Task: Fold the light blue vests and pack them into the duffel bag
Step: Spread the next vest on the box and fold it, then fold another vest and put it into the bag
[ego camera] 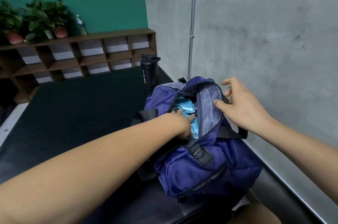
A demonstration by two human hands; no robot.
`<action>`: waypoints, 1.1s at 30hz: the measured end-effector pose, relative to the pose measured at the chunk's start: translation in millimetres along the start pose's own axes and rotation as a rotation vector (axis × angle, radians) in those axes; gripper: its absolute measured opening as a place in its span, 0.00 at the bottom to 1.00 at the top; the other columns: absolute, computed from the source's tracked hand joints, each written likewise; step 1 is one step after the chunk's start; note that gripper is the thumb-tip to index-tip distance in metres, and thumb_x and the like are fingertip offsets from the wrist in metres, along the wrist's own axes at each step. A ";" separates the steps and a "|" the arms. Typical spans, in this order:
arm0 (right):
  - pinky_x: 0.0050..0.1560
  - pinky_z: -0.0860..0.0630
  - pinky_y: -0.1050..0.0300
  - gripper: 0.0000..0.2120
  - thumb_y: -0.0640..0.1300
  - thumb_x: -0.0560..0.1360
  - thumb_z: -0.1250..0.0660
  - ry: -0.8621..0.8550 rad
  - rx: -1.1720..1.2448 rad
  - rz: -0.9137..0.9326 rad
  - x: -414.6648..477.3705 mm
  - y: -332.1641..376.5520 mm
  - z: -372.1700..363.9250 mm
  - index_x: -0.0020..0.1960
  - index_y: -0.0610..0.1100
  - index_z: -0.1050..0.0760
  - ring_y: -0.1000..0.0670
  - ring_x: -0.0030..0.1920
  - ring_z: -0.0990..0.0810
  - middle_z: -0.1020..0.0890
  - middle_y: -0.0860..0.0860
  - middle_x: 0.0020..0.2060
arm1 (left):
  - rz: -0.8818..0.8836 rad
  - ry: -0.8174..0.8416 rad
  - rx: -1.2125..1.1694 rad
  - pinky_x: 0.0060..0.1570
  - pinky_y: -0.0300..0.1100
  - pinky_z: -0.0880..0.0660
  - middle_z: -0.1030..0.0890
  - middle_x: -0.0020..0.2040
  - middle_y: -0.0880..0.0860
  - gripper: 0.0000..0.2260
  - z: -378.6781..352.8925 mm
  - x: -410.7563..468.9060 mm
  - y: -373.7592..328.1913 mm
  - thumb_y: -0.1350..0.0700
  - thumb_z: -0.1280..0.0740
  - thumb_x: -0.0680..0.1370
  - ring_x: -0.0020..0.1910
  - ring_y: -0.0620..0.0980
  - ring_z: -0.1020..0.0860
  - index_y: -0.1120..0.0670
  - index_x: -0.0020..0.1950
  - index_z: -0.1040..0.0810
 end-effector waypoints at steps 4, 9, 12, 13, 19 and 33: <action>0.59 0.27 0.52 0.20 0.47 0.78 0.28 -0.106 0.014 0.132 -4.2 25.8 8.6 0.67 0.51 0.30 0.52 0.56 0.26 0.28 0.53 0.58 | -0.145 -0.159 -0.198 0.77 0.52 0.37 0.45 0.86 0.60 0.29 21.5 -48.9 9.3 0.47 0.46 0.90 0.83 0.62 0.39 0.51 0.88 0.54; 0.62 0.27 0.55 0.16 0.43 0.77 0.27 -0.079 0.071 0.318 -16.4 82.4 -6.3 0.62 0.49 0.25 0.51 0.58 0.23 0.25 0.52 0.56 | -0.191 -0.537 -0.545 0.66 0.44 0.26 0.17 0.66 0.50 0.19 19.9 -118.9 62.9 0.49 0.35 0.85 0.64 0.50 0.20 0.45 0.77 0.26; 0.63 0.26 0.55 0.13 0.44 0.77 0.28 -0.007 0.108 0.384 -29.4 118.9 -33.9 0.60 0.51 0.24 0.54 0.58 0.24 0.24 0.55 0.56 | -0.166 -0.686 -0.665 0.62 0.40 0.25 0.16 0.59 0.44 0.13 -4.4 -159.8 102.2 0.52 0.31 0.83 0.56 0.42 0.19 0.46 0.68 0.19; 0.63 0.26 0.54 0.13 0.44 0.77 0.28 0.018 0.121 0.409 -34.8 132.1 -45.0 0.60 0.51 0.25 0.54 0.59 0.24 0.24 0.56 0.56 | -0.147 -0.709 -0.689 0.60 0.36 0.25 0.17 0.58 0.43 0.11 -15.9 -170.8 115.4 0.53 0.31 0.83 0.55 0.39 0.19 0.45 0.66 0.18; 0.62 0.26 0.46 0.13 0.47 0.77 0.29 0.160 0.096 0.562 -72.5 212.2 -121.2 0.61 0.50 0.24 0.49 0.58 0.26 0.24 0.55 0.55 | 0.077 -0.741 -0.834 0.52 0.23 0.31 0.17 0.55 0.39 0.09 -102.6 -227.2 197.3 0.52 0.30 0.83 0.56 0.34 0.21 0.42 0.62 0.17; 0.65 0.28 0.53 0.12 0.50 0.81 0.33 0.546 0.148 0.562 -170.4 322.3 -311.3 0.64 0.55 0.26 0.54 0.63 0.28 0.26 0.60 0.59 | 0.573 -0.744 -0.892 0.50 0.29 0.29 0.15 0.50 0.38 0.07 -305.8 -365.5 354.3 0.55 0.29 0.81 0.51 0.35 0.19 0.43 0.56 0.16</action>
Point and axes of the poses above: each hand's wrist, its own x-axis towards the middle knuckle, its own z-axis out of the back of the hand, y = z × x, the point moved 6 cm from there along x, towards the middle knuckle
